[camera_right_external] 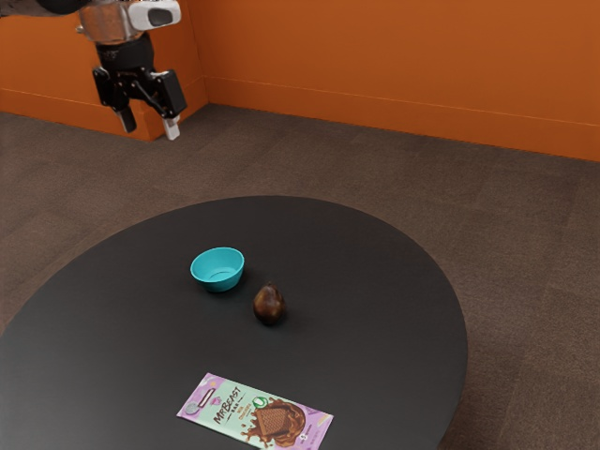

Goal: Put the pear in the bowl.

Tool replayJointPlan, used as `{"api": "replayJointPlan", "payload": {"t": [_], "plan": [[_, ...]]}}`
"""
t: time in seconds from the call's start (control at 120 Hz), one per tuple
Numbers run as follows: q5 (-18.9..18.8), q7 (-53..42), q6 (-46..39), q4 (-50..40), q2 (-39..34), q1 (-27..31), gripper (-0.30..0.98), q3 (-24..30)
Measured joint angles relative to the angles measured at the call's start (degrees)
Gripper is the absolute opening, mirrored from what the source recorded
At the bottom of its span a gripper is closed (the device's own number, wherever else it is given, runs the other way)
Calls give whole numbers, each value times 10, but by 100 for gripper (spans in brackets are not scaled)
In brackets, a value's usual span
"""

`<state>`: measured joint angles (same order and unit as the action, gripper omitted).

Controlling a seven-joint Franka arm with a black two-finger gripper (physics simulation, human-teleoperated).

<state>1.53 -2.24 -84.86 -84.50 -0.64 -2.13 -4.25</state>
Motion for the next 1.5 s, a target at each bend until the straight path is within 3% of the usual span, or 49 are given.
{"api": "replayJointPlan", "payload": {"t": [0.242,0.55,0.775,0.975,1.175,1.5], "plan": [[-3,-11,-20,-19,5,0,67,4],[-3,8,-90,-139,36,0,67,22],[1,53,-168,-153,92,-115,67,33],[-1,86,-255,-164,150,-114,67,34],[-4,125,-359,-237,155,-112,67,33],[-71,176,-562,-335,153,-106,67,28]]}}
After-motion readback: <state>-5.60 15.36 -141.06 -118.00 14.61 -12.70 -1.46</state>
